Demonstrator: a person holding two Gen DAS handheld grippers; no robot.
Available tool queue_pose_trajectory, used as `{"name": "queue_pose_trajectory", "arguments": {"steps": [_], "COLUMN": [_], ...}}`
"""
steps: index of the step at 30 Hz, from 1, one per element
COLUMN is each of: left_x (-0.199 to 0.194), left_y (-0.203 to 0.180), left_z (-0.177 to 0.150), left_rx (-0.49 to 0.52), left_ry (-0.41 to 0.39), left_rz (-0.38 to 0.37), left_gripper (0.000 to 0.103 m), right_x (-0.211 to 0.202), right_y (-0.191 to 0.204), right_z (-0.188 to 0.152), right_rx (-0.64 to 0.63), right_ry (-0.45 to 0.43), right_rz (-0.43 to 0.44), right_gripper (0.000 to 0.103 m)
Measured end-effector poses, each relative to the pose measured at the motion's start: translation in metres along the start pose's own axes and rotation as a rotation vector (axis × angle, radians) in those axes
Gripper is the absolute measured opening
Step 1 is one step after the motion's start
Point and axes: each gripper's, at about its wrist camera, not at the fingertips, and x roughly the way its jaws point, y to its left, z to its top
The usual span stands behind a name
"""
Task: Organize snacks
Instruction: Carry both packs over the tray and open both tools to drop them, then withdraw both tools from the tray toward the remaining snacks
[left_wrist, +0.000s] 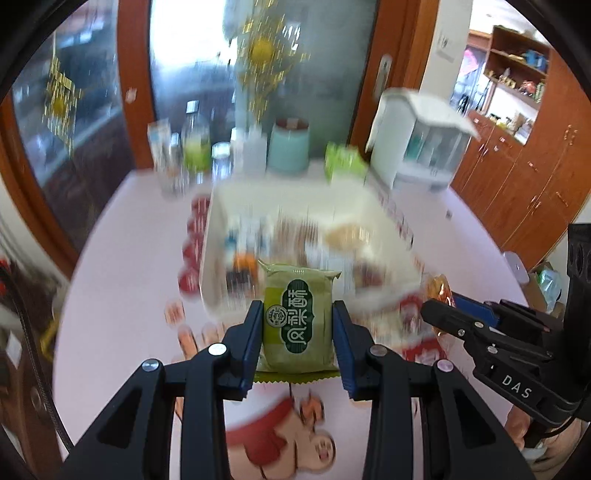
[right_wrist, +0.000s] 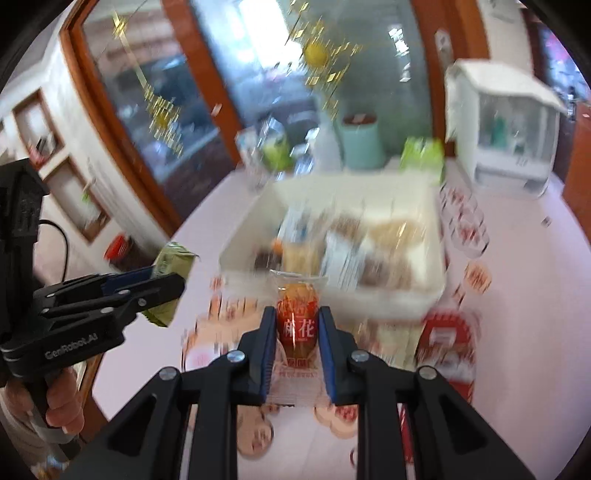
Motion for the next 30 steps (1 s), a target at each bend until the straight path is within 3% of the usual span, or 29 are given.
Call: {"name": "queue_pose_trajectory", "arguments": {"steps": [6, 11, 17, 22, 23, 25, 27, 30], "left_x": [-0.014, 0.002, 0.056, 0.104, 0.112, 0.122, 0.125, 0.124], "left_y": [0.000, 0.006, 0.014, 0.017, 0.017, 0.018, 0.019, 0.022], "left_z": [0.082, 0.130, 0.144, 0.131, 0.128, 0.122, 0.118, 0.114], "left_rx": [0.041, 0.044, 0.036, 0.056, 0.064, 0.079, 0.084, 0.080], "left_ry": [-0.124, -0.160, -0.085, 0.004, 0.021, 0.052, 0.053, 0.038], "left_rz": [0.025, 0.067, 0.080, 0.102, 0.108, 0.104, 0.115, 0.137], "left_gripper": [0.035, 0.035, 0.035, 0.035, 0.037, 0.055, 0.081, 0.085], "right_x": [-0.020, -0.012, 0.030, 0.075, 0.083, 0.095, 0.099, 0.099], "right_y": [0.004, 0.007, -0.001, -0.009, -0.011, -0.016, -0.017, -0.015], "right_z": [0.068, 0.115, 0.138, 0.128, 0.123, 0.115, 0.110, 0.105], "right_rx": [0.075, 0.113, 0.143, 0.140, 0.146, 0.161, 0.173, 0.170], "right_ry": [-0.143, -0.204, -0.154, -0.033, -0.005, 0.043, 0.062, 0.057], "right_rz": [-0.092, -0.178, -0.248, -0.291, -0.285, -0.265, -0.257, -0.261], "right_gripper": [0.022, 0.022, 0.022, 0.023, 0.023, 0.028, 0.035, 0.043]}}
